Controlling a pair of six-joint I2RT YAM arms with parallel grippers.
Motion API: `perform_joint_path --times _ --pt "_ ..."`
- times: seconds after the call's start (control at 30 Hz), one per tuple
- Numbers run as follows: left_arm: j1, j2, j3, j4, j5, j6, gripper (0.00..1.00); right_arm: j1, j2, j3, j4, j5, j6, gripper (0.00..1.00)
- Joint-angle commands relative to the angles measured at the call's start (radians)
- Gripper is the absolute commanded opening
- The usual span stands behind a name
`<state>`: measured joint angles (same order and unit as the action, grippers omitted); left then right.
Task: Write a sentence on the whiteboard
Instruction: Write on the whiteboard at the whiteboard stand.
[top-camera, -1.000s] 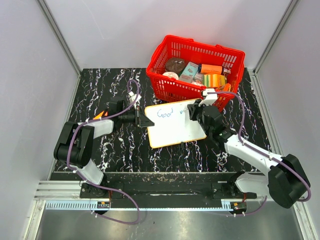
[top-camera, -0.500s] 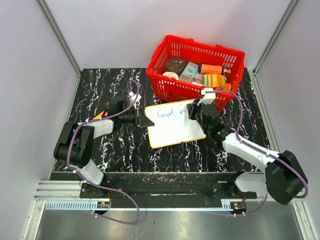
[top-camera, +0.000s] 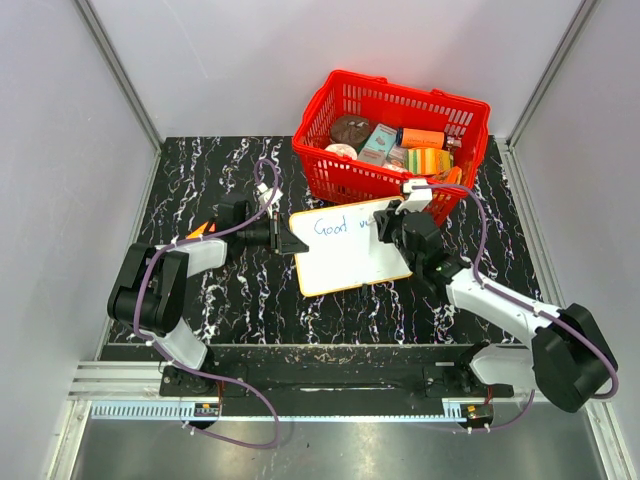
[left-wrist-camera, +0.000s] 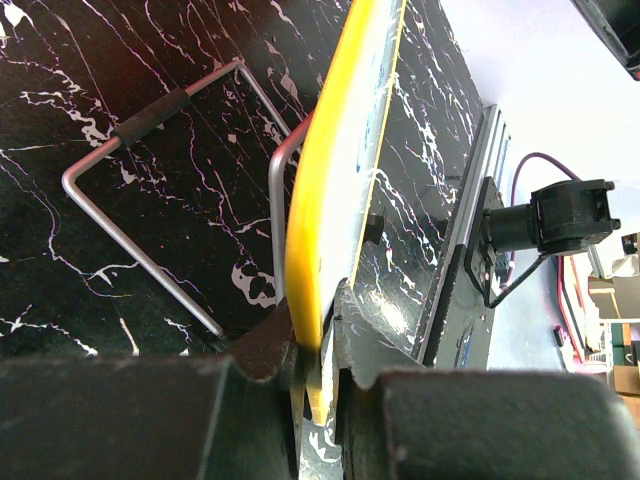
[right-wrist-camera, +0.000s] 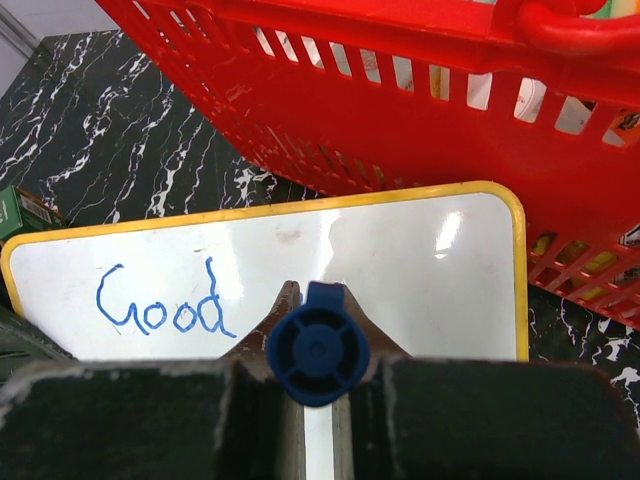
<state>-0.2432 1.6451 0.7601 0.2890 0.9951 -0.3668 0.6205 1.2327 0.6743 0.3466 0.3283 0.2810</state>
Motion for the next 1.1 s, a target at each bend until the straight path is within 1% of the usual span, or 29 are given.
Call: perform_joint_path --times 0.0,0.27,0.43,0.7,1.07 --pt "-0.013 0.041 -0.008 -0.057 -0.161 0.134 0.0 -0.005 -0.036 -0.024 0.008 -0.018 0.009 0.0" --pt "-0.013 0.041 -0.008 -0.057 -0.162 0.134 0.0 -0.005 -0.064 -0.024 0.02 -0.009 0.015 0.0" --pt "-0.015 0.041 -0.008 -0.057 -0.162 0.132 0.0 -0.005 -0.084 0.005 0.038 -0.009 0.018 0.0" --pt "-0.013 0.041 -0.008 -0.057 -0.161 0.135 0.0 -0.013 -0.001 0.071 0.049 0.017 0.0 0.0" --pt "-0.013 0.041 -0.008 -0.057 -0.159 0.134 0.0 -0.021 0.036 0.062 0.061 0.028 0.003 0.0"
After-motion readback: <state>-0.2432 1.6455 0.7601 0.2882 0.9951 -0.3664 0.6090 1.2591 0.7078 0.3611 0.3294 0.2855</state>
